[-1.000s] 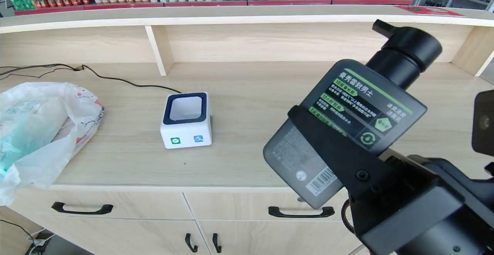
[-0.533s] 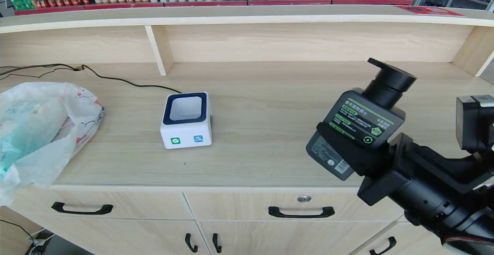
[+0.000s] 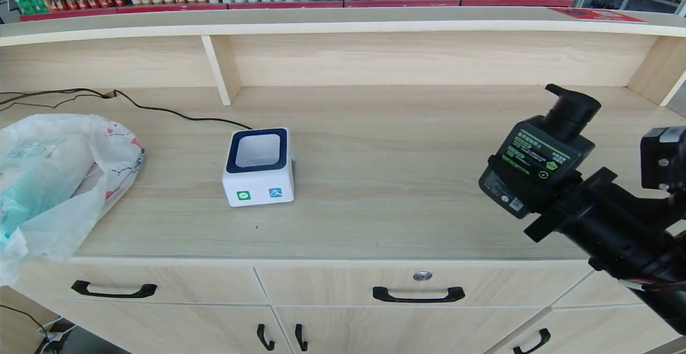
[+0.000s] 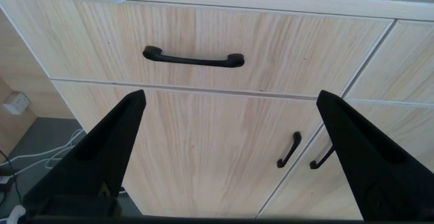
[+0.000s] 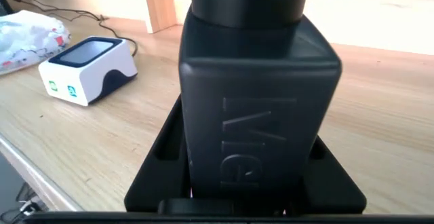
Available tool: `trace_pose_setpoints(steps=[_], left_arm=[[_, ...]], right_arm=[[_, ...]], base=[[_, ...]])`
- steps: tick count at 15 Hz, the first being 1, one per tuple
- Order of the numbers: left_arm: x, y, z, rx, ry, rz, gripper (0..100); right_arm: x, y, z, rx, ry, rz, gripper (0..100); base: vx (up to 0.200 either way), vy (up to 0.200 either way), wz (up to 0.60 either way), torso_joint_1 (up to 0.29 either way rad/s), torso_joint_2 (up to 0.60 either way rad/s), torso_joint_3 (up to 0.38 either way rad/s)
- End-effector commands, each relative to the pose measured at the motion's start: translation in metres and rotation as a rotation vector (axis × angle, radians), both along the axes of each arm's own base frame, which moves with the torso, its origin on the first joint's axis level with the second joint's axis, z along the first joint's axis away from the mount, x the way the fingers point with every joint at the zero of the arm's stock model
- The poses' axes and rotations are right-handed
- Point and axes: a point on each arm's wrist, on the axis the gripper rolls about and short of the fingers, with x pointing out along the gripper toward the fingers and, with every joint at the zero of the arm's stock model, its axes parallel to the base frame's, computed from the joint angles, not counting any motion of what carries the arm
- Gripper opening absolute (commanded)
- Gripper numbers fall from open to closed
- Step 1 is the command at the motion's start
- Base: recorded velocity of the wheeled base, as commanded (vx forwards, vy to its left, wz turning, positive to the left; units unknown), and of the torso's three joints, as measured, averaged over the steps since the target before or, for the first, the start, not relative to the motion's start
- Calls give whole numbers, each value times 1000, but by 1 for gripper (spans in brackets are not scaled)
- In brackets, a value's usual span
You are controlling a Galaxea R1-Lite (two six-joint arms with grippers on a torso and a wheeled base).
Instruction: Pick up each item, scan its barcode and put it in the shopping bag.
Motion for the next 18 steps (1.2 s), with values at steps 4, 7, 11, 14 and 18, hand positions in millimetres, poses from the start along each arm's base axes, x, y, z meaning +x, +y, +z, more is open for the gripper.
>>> trace_pose_setpoints(steps=[4, 7, 11, 14, 18], left_arm=[[0, 0, 0, -9, 0, 2, 100], [0, 0, 0, -9, 0, 2, 100], [0, 0, 0, -12, -2, 2, 100], [0, 0, 0, -12, -2, 2, 100], [0, 0, 0, -12, -2, 2, 100]], right_arm=[[9, -13, -4, -25, 5, -77, 0], [12, -13, -5, -22, 13, -80, 0], [23, -9, -2, -16, 0, -80, 0], [25, -8, -2, -15, -3, -80, 0], [27, -8, -2, -10, 1, -78, 0]], base=[[-150, 0, 0, 4, 4, 3], [0, 0, 0, 0, 0, 0], [0, 100, 0, 5, 1, 1], [0, 200, 0, 4, 5, 2], [0, 200, 0, 6, 1, 4]])
